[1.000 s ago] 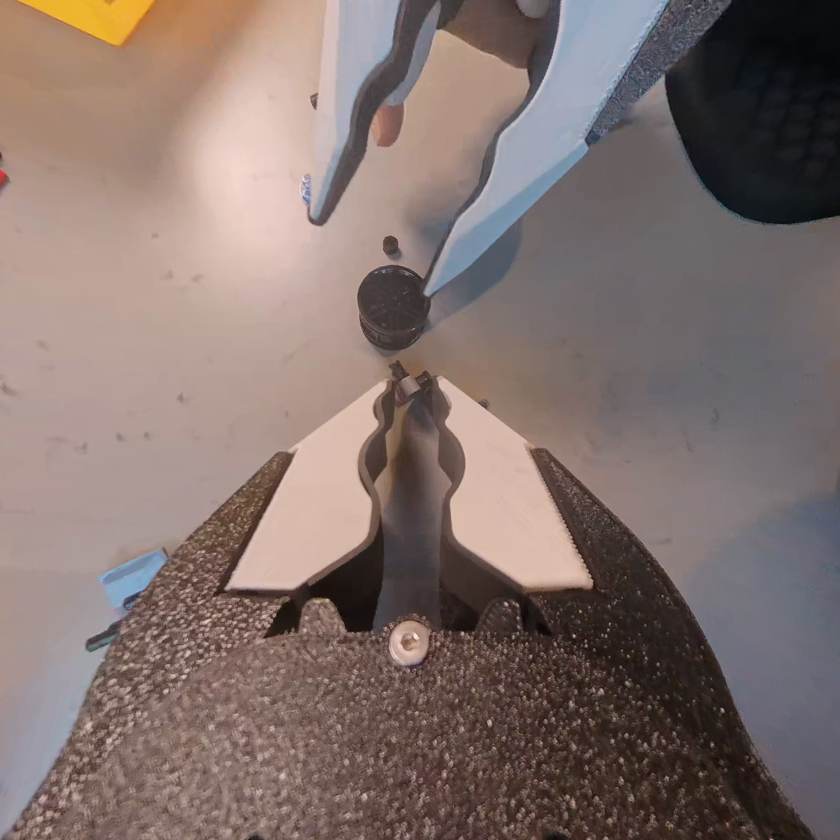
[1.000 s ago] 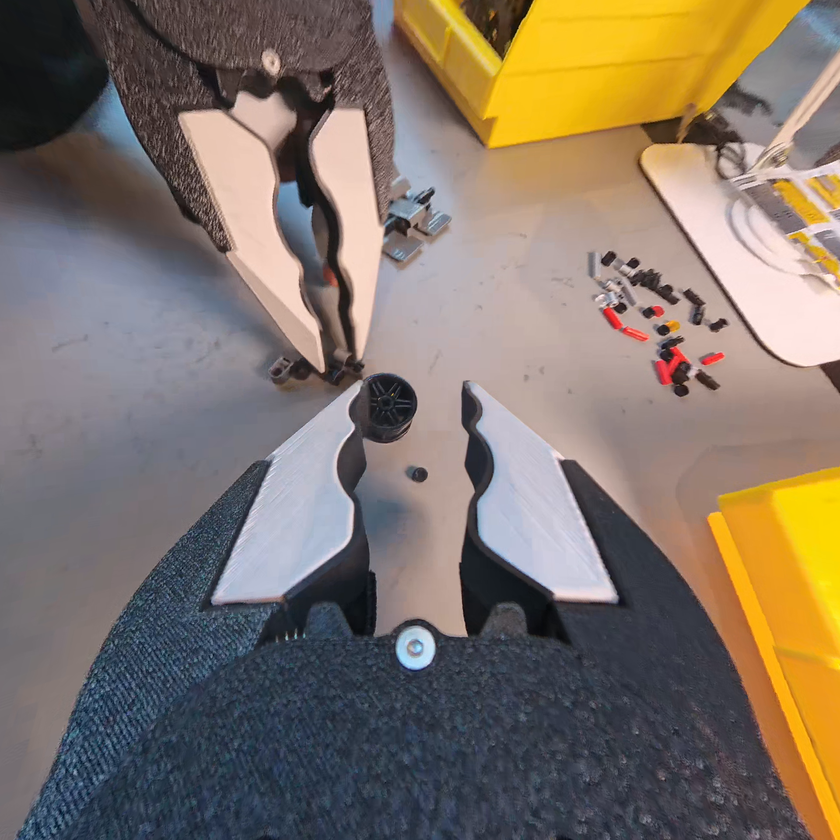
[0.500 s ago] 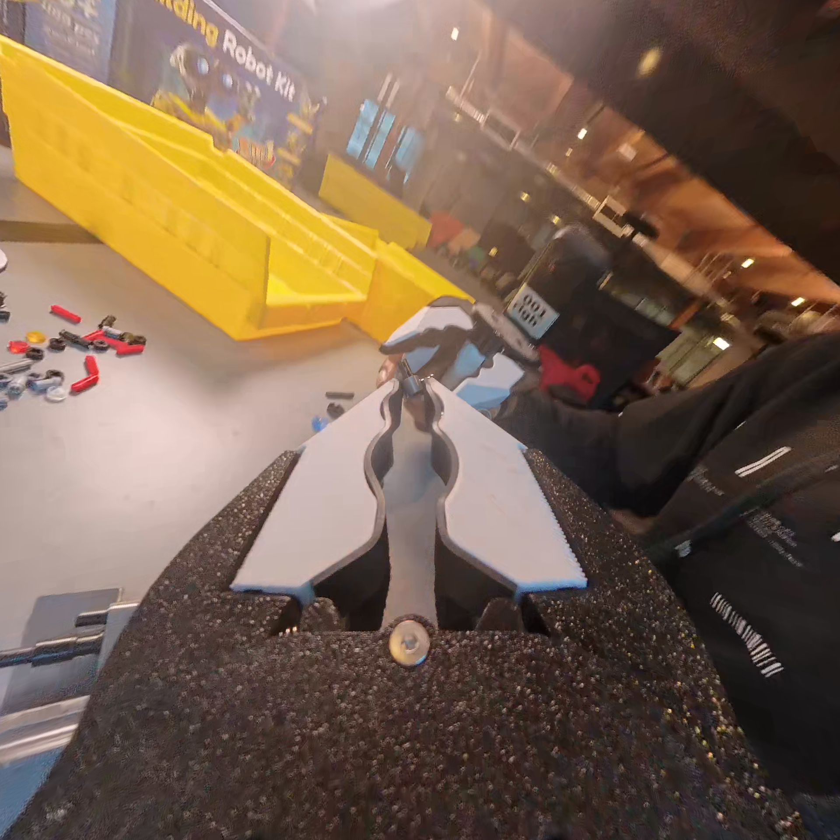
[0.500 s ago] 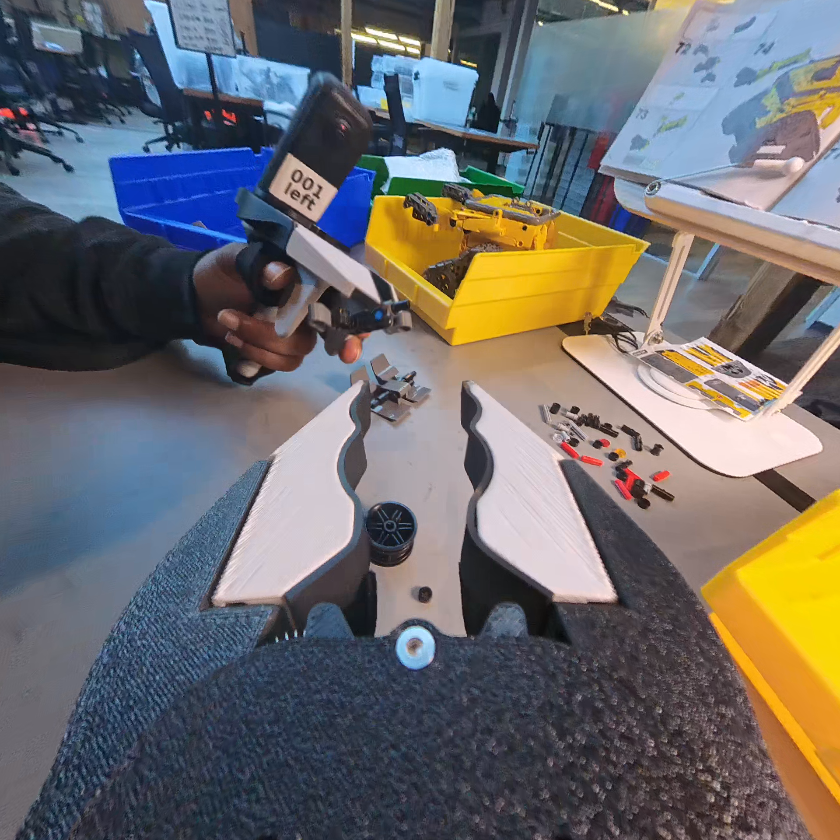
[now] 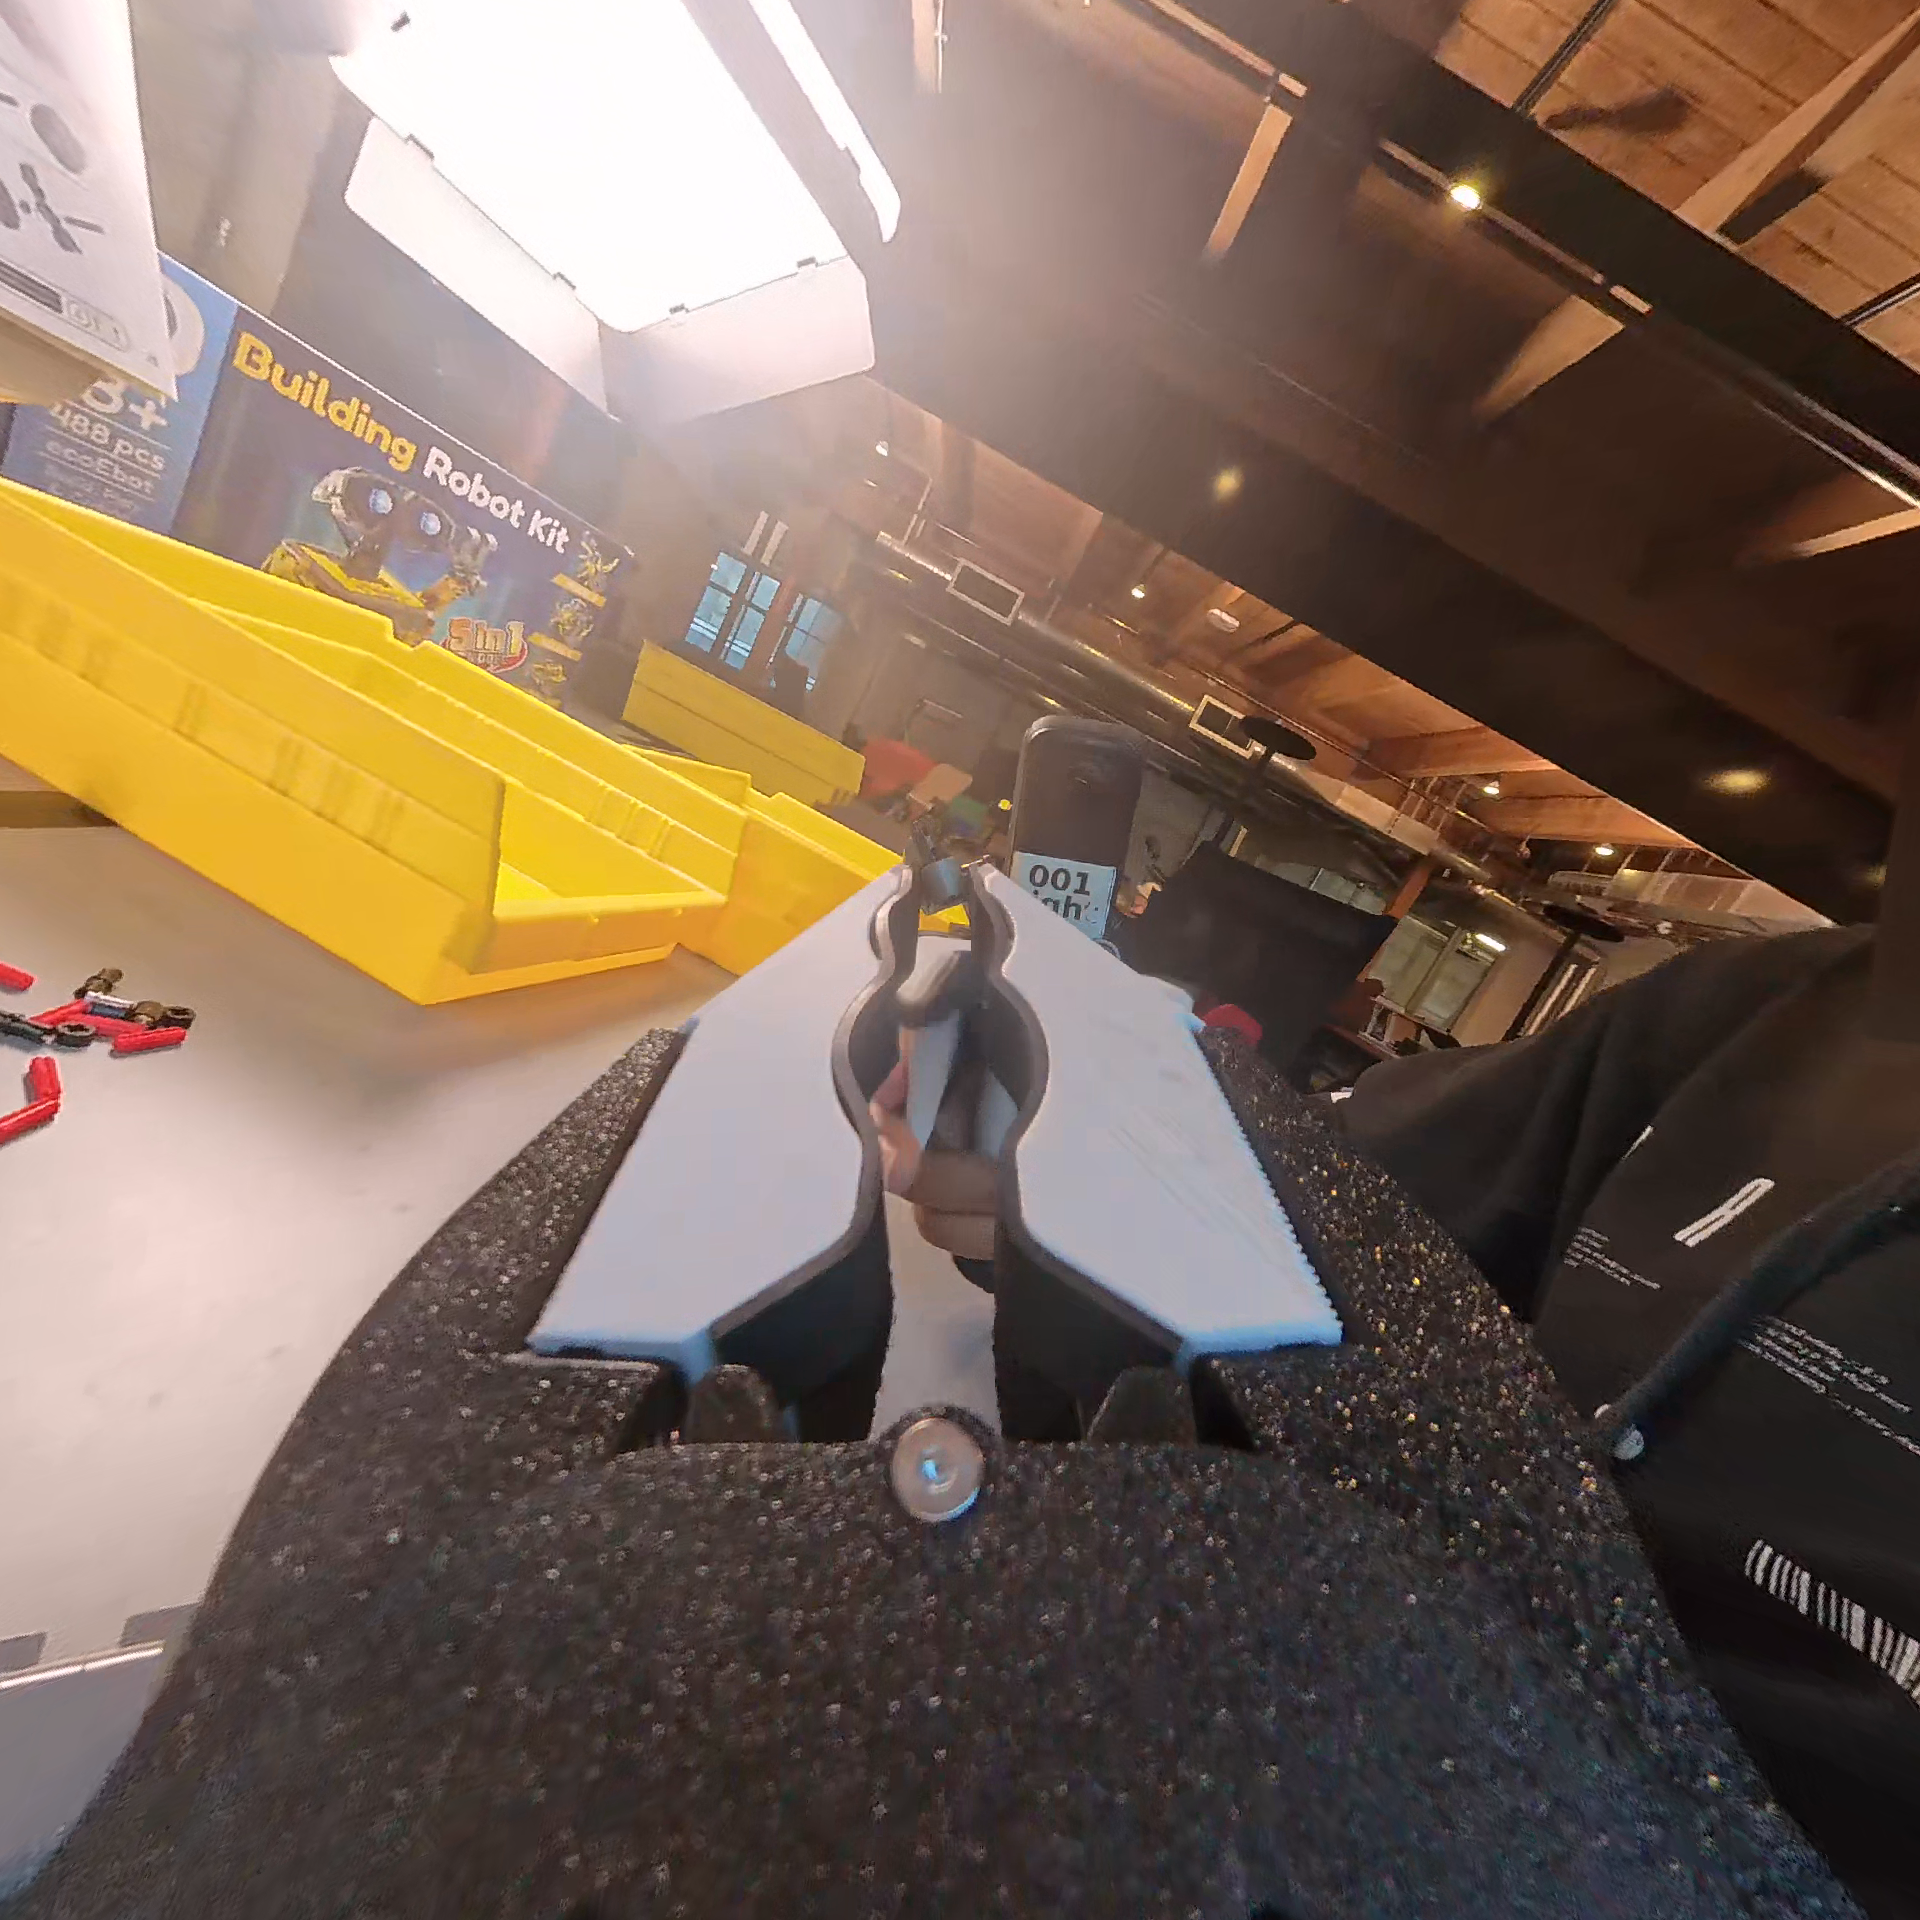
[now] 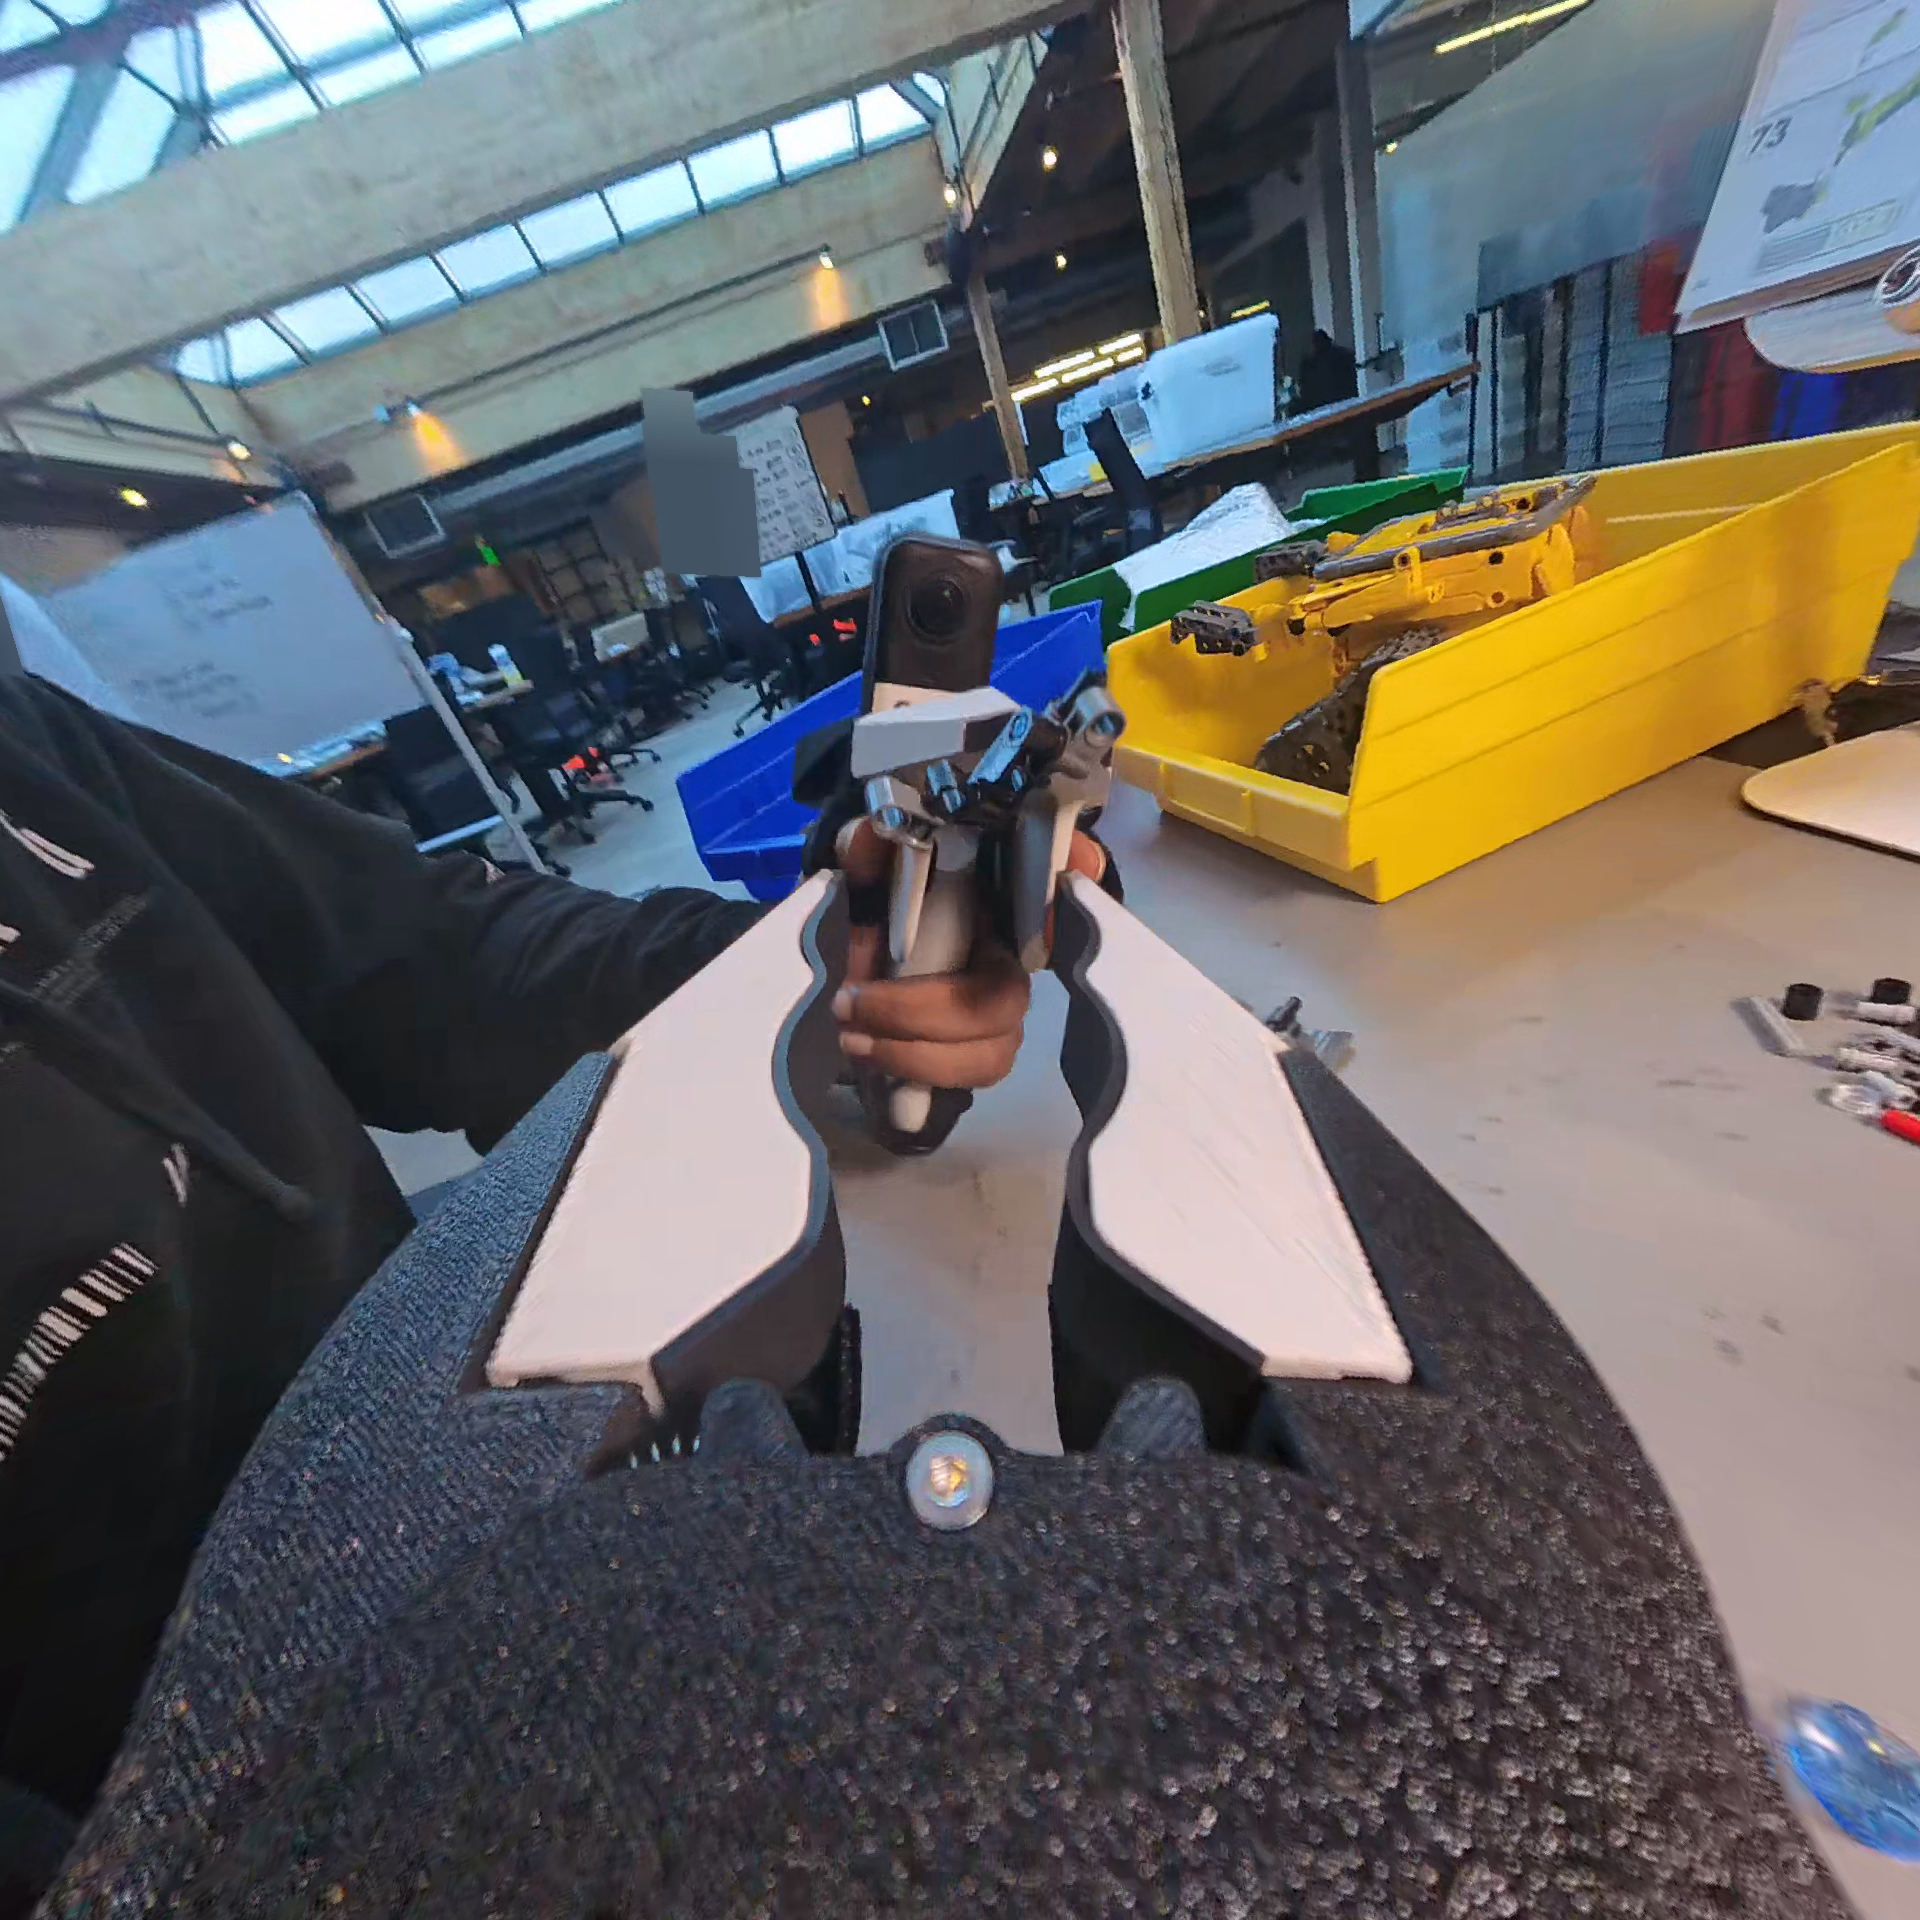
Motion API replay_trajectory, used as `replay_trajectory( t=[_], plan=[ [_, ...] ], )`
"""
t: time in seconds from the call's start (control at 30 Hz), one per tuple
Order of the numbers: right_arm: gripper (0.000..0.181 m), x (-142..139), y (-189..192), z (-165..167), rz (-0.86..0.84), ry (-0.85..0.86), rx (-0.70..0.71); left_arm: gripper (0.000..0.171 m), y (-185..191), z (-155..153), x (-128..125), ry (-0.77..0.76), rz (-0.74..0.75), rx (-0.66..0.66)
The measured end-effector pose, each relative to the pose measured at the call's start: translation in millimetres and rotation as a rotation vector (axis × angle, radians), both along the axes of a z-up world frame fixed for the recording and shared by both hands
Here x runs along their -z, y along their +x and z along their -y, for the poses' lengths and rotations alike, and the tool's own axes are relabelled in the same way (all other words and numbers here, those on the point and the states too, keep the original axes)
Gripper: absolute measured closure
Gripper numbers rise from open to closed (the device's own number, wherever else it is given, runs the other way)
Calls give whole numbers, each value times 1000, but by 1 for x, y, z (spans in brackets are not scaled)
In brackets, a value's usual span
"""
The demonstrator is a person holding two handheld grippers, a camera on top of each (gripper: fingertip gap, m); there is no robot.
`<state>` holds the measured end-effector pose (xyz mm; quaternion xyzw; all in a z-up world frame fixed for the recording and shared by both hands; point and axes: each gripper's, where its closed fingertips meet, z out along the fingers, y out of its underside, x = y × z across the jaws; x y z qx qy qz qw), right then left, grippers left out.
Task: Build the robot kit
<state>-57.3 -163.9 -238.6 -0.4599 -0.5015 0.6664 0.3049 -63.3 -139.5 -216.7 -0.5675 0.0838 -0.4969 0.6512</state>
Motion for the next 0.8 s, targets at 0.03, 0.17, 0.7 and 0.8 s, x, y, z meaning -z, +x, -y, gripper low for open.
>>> replay_trajectory(
  t=[0.03,0.17,0.7,0.8],
  plan=[
    [141,-4,1,0,-13,-35,-6,164,1,0,1,6,-12,-6],
    [144,-14,3,-5,-40,-190,-23,164,3,-3,3,34,-76,-57],
    [165,67,6,-32,377,593,140,143,0,6,55,-68,-678,-3],
    [165,91,9,-22,468,785,93,143,1,15,79,-124,-823,58]
  ],
)
